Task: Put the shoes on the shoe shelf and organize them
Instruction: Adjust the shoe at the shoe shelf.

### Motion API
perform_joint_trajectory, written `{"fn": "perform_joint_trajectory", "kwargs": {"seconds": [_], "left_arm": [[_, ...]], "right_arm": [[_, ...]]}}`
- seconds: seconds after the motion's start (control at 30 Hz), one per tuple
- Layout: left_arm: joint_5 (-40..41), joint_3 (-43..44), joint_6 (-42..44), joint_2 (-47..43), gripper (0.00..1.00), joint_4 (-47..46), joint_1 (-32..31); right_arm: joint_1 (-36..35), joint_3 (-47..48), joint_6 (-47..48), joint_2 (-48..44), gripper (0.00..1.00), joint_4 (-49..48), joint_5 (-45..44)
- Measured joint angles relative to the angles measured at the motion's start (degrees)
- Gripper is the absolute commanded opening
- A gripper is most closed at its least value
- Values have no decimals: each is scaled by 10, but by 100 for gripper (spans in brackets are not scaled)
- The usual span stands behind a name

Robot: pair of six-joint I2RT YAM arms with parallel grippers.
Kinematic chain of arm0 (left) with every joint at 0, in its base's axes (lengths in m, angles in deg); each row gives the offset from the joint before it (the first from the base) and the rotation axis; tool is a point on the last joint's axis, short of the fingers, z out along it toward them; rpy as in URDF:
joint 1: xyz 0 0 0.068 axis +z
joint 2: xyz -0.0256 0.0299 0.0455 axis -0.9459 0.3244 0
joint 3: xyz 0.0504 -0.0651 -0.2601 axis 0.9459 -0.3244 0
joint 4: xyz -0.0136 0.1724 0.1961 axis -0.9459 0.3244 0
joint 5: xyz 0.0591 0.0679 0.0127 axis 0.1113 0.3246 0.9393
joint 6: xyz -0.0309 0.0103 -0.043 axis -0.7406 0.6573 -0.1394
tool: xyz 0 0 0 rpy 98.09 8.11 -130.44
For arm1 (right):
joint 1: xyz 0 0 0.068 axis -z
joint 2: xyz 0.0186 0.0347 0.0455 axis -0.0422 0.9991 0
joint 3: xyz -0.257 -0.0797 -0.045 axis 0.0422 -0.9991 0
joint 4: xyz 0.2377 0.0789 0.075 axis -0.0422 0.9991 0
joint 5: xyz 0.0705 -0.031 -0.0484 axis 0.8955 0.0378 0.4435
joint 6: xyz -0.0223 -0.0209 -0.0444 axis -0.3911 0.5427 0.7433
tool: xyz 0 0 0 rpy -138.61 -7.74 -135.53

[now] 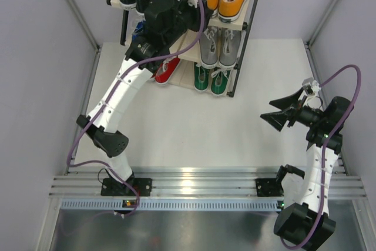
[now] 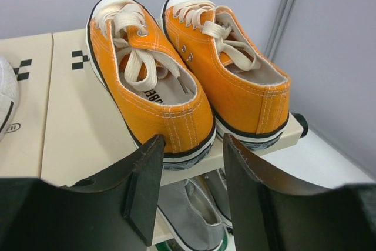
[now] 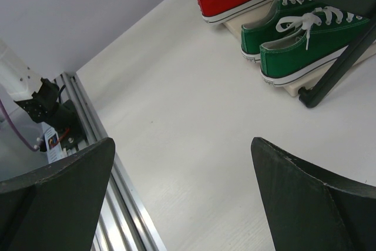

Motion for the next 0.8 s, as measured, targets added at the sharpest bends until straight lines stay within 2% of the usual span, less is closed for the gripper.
{"fn": "perform_joint_trajectory", "kwargs": {"seconds": [0.17, 0.2, 0.23, 0.6, 0.8], "left_arm": [[19, -6, 40, 0, 62, -5, -15], [19, -7, 46, 0, 70, -5, -18], [18, -7, 49, 0, 72, -5, -19], [15, -7, 31, -3, 74, -5, -26], [-5, -34, 4, -33, 78, -7, -28]], "right_arm": [[0, 0, 0, 0, 99, 0, 0], [0, 0, 0, 0, 99, 0, 0], [0, 0, 0, 0, 99, 0, 0], [0, 0, 5, 0, 99, 1, 1], [0, 0, 6, 0, 99, 2, 1]]}}
